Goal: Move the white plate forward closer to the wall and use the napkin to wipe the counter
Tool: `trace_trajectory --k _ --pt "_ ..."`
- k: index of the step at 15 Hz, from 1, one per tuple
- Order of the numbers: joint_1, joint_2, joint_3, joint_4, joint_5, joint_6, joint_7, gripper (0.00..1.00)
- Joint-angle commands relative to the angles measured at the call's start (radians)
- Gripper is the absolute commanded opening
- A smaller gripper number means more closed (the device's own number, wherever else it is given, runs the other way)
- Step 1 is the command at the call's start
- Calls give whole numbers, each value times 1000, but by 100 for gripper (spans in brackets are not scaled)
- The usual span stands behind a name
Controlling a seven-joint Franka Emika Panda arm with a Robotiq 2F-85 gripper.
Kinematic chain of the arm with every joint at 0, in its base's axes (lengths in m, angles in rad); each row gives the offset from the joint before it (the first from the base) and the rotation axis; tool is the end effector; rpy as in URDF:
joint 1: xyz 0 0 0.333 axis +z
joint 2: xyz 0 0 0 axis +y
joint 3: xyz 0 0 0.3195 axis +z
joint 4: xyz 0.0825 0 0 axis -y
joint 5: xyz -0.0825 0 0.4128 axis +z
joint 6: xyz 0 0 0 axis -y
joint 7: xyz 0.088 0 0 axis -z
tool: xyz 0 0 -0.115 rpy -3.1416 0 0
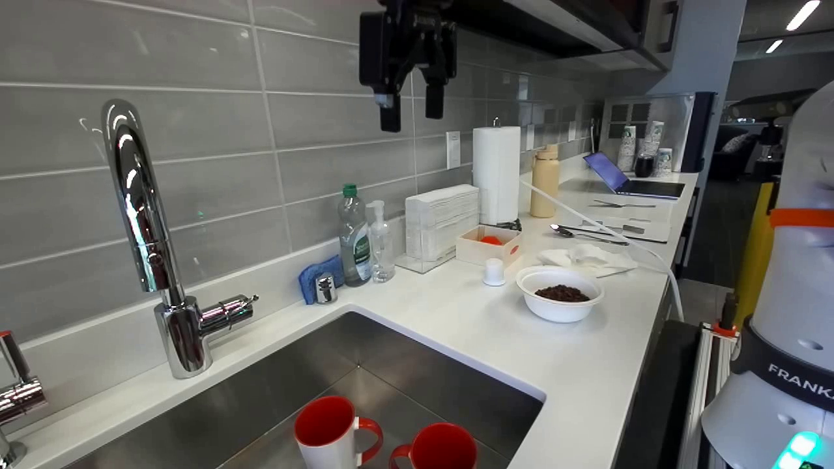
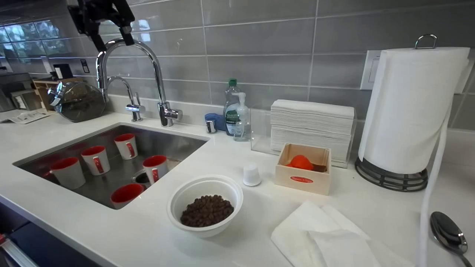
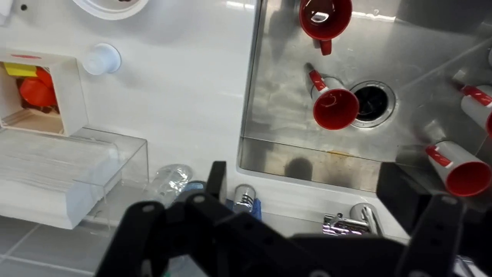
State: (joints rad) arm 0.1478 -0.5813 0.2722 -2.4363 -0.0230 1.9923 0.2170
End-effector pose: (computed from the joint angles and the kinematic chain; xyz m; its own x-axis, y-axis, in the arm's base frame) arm 0.3808 0.1756 0.4982 0.9712 0.1846 0.1508 0.1639 -0.9765 0.1401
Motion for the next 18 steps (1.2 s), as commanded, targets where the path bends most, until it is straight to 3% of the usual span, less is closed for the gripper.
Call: trace_trajectory --k 1,12,18 --pt "-67 28 20 -63 -80 72 138 100" --pt "-256 207 19 -301 -350 313 587 100" --pt "-316 366 -16 -321 -548 501 770 100"
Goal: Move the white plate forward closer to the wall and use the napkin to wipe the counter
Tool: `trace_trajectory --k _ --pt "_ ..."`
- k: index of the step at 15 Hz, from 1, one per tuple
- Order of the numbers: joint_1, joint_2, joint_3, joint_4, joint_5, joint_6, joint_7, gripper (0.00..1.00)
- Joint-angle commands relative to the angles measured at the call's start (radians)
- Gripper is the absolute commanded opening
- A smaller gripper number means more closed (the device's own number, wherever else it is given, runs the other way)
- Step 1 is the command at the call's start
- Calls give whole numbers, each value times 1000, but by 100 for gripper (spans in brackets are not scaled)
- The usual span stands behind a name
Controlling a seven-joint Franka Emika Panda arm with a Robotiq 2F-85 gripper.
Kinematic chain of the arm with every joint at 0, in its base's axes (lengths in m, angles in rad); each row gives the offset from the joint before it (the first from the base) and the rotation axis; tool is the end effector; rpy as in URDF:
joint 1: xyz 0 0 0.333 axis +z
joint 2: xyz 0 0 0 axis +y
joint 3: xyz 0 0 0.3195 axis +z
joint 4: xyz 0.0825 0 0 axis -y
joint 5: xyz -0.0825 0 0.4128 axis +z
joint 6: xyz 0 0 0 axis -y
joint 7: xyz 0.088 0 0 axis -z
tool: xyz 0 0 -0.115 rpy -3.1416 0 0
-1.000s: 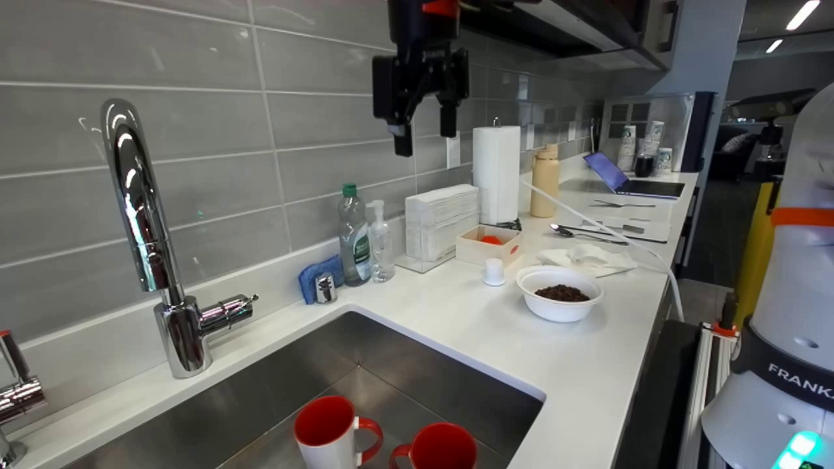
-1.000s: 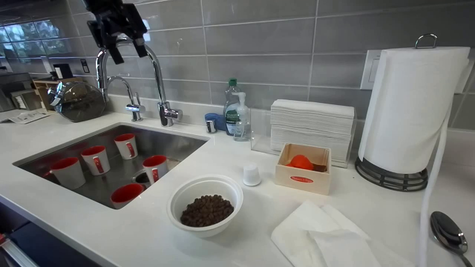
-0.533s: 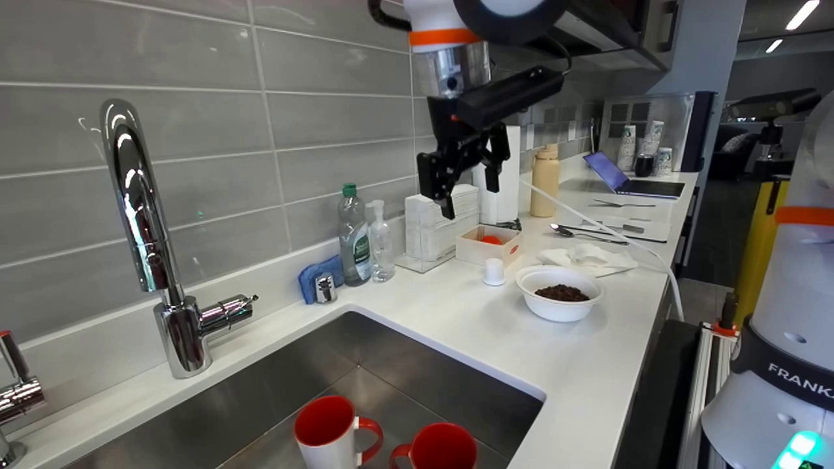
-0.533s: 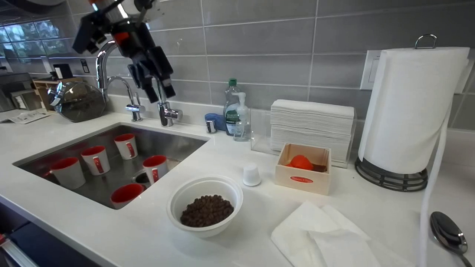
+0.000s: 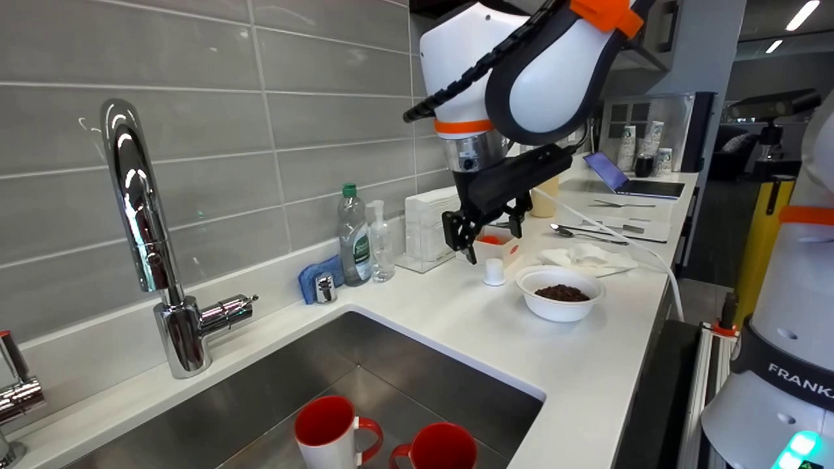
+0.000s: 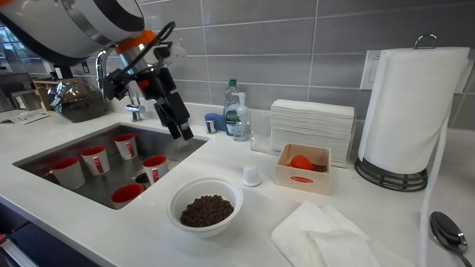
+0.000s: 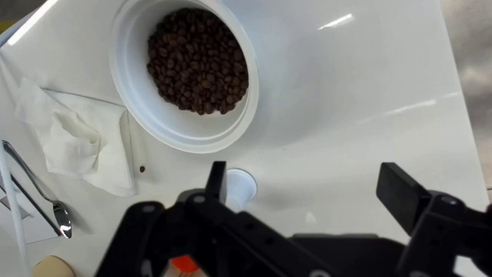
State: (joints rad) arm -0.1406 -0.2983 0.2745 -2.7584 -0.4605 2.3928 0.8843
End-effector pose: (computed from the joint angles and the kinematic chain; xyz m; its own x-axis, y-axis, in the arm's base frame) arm 0.3881 0.0365 0.2708 0.9147 -0.3654 0.1727 -0.4035 -0.8509 0.3364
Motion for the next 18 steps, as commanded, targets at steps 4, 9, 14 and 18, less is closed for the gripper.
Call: trace_trajectory --k 4,9,14,18 --pt "-43 190 -86 0 -288 234 218 100" --pt "-91 274 -112 -1 -428 277 319 100" --pt "-94 287 -121 -1 -413 221 322 100" --pt "-105 313 -139 -1 -487 264 391 100"
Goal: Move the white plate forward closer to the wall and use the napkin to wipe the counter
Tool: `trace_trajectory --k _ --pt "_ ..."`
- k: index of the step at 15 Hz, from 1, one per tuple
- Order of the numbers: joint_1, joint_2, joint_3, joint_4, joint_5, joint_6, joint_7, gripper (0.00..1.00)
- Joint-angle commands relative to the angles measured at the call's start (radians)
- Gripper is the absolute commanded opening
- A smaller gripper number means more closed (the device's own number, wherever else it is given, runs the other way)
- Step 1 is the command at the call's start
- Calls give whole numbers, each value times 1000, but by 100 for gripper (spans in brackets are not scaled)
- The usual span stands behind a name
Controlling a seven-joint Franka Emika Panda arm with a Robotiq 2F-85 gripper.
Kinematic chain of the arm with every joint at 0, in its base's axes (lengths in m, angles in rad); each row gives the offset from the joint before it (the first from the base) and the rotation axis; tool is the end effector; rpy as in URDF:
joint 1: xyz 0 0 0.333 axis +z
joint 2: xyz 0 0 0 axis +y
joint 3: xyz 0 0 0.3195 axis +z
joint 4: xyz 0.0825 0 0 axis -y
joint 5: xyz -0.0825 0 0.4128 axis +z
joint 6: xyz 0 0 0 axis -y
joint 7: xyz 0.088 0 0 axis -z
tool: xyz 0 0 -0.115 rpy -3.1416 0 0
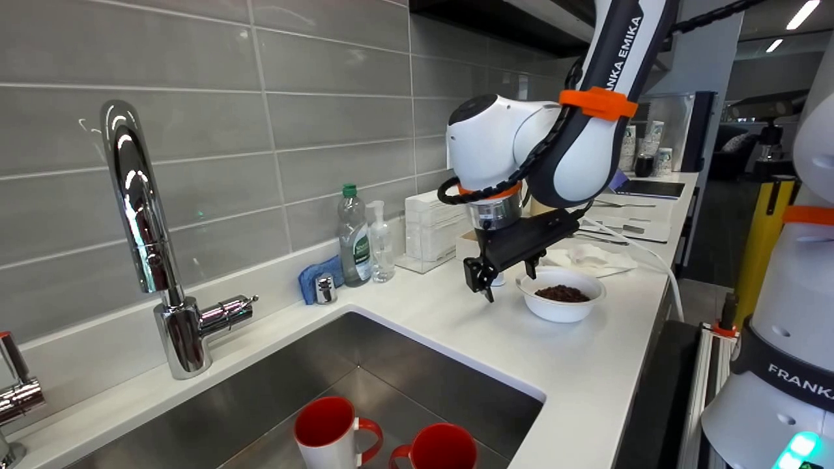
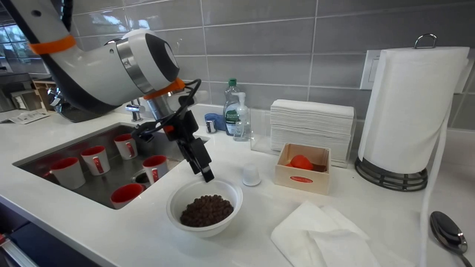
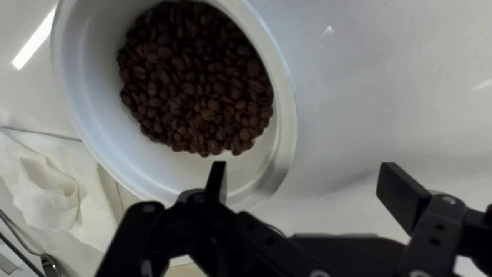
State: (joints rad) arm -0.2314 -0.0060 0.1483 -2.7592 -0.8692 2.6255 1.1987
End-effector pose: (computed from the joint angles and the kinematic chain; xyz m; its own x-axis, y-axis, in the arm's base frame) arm 0.3793 -0.0166 0.1742 0.8824 -0.4343 0.1810 -0.4705 -0.8170 0.3334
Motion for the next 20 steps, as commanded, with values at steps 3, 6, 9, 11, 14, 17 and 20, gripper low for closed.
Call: trace_trajectory --k 3,6,9,11,14,17,20 --pt "-17 45 -25 0 -141 62 149 100" --pt "-15 65 -36 0 -178 86 195 75" --pt "-15 69 -44 0 -203 98 219 54" --pt "-14 62 -48 0 -212 100 227 36" --pt "-11 57 -49 1 -203 110 231 11" --pt "-6 49 -46 5 -202 135 244 0" --pt "3 33 -41 13 -205 158 273 0"
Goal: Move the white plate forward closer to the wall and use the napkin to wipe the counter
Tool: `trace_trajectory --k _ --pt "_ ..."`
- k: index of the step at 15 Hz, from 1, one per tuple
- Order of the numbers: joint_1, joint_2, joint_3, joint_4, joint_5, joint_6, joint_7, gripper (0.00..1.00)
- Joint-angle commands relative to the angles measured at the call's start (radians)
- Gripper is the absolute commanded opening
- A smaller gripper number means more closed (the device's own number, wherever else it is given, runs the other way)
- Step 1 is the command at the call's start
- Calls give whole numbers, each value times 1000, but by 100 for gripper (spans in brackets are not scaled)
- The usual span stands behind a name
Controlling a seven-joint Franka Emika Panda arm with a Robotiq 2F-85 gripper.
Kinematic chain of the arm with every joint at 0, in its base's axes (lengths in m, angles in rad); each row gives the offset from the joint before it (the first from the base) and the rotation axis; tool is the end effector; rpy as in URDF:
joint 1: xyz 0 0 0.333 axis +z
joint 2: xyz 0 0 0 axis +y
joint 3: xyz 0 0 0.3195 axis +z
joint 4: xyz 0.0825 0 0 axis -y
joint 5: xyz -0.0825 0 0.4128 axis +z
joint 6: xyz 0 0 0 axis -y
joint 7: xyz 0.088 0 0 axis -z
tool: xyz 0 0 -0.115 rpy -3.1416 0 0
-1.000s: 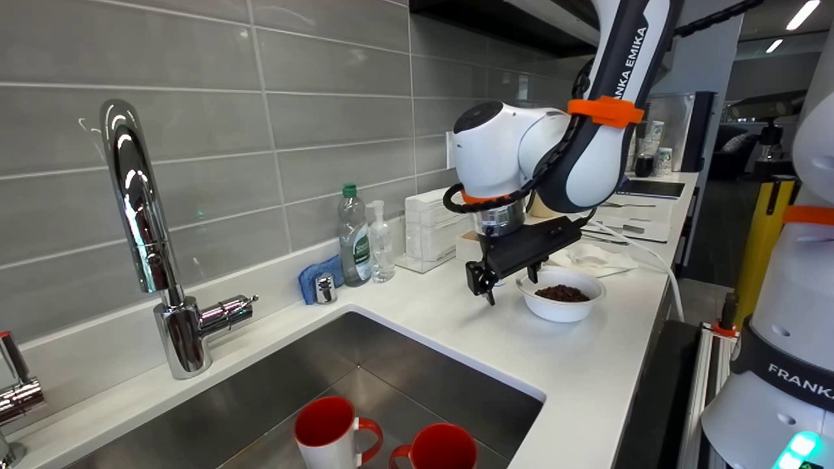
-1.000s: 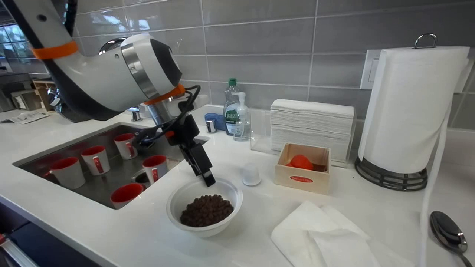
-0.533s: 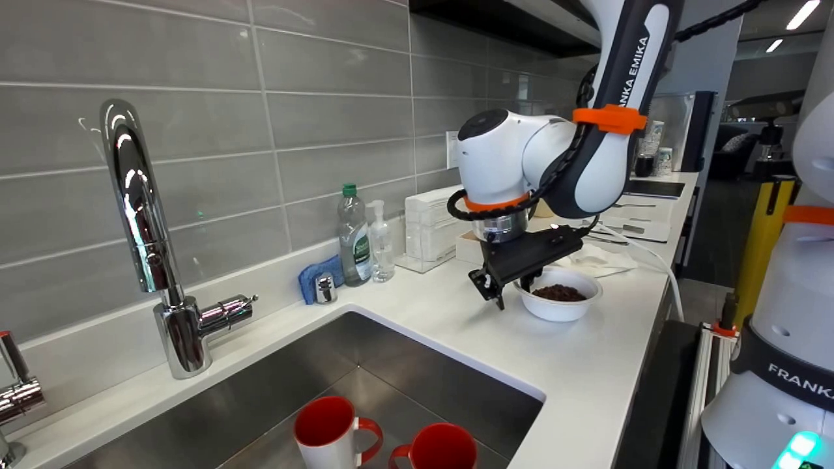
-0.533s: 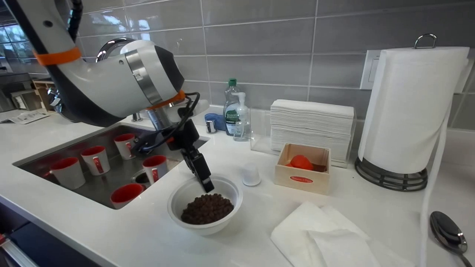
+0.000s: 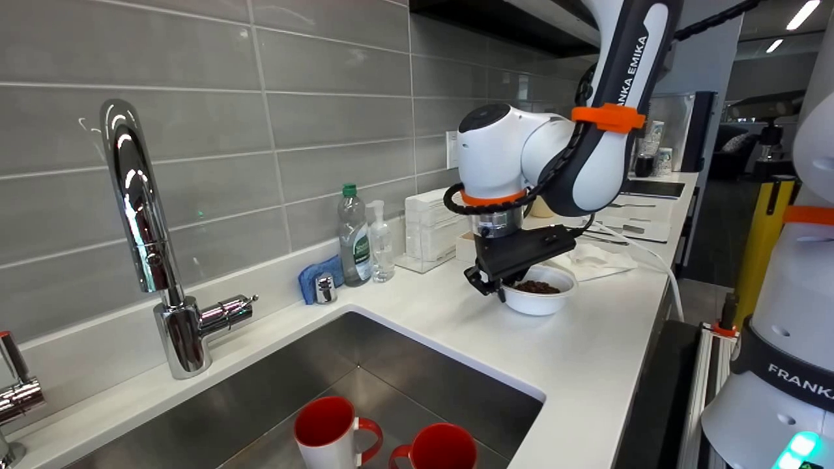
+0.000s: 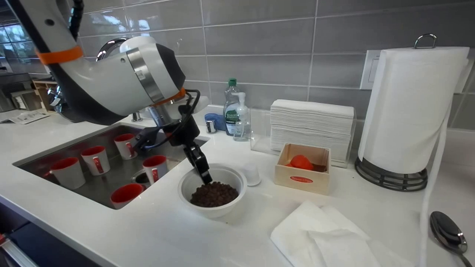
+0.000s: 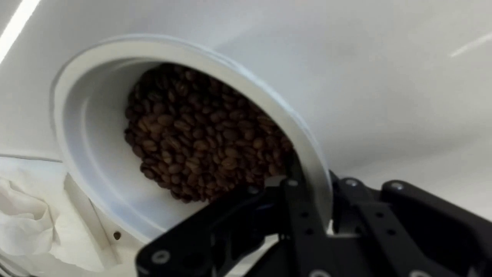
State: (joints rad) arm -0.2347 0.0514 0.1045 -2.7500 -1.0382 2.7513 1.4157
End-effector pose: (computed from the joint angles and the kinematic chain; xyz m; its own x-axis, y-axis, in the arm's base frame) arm 0.3802 -0.0162 0.1611 0.8334 -0.4924 0.2510 -0.5464 -0.8027 0.2392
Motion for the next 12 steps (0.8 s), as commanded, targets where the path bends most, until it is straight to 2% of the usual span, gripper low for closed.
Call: trace_trajectory --k 1,7,11,12 --pt "9 -23 6 12 -32 41 58 0" --pt "25 20 27 110 -34 82 42 0" --pt "25 70 39 209 12 79 -33 0" --pt "35 82 55 249 59 57 -73 0"
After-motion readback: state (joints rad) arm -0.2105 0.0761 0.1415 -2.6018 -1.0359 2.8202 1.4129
